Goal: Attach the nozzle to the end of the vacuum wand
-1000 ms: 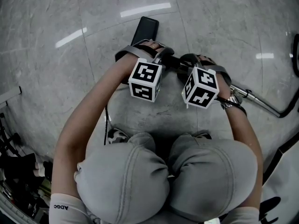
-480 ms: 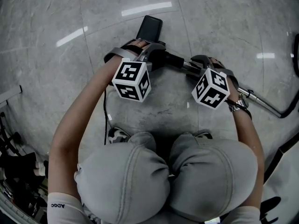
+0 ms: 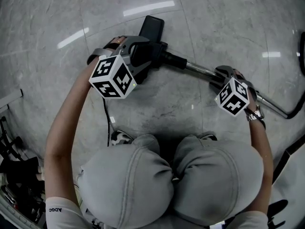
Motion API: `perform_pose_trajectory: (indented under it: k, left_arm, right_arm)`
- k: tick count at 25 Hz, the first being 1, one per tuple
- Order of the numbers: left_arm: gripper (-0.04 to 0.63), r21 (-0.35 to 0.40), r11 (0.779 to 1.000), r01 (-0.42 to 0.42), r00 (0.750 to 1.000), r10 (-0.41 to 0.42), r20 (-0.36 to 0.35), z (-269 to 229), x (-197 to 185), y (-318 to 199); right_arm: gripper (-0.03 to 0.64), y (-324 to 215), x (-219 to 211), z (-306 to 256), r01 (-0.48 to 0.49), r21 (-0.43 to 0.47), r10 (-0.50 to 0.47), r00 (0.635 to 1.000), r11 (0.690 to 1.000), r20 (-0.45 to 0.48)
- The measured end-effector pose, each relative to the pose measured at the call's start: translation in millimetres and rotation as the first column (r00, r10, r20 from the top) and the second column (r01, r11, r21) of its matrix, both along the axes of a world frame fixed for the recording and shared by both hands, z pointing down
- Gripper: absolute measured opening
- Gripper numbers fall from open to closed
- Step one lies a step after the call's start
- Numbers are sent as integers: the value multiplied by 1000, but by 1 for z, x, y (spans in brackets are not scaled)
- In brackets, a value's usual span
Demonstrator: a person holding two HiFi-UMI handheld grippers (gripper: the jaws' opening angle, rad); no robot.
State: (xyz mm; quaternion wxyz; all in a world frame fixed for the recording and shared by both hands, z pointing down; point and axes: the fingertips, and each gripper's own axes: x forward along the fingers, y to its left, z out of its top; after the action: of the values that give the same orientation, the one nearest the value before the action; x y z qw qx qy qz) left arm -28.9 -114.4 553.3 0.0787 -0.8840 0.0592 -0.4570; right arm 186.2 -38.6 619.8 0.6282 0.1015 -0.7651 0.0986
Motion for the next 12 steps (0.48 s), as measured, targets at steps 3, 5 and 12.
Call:
perform_pose_trajectory:
  k: [3,5,12]
  left_arm:
    - [198,51,993,111,989,-115,91,7,-38,-29]
    - [48,96,984,148,980,-159,121,9,-57,-43]
    - [18,104,994,19,938,-53,343,58,-86,-34]
  right_arm:
    - [219,7,17,3,-11,-14,10,999,1000,-31]
    - [219,9,20,4,-13,-24,13,999,1000,-33]
    - [176,8,20,4,1,-57,-3,999,998,-34]
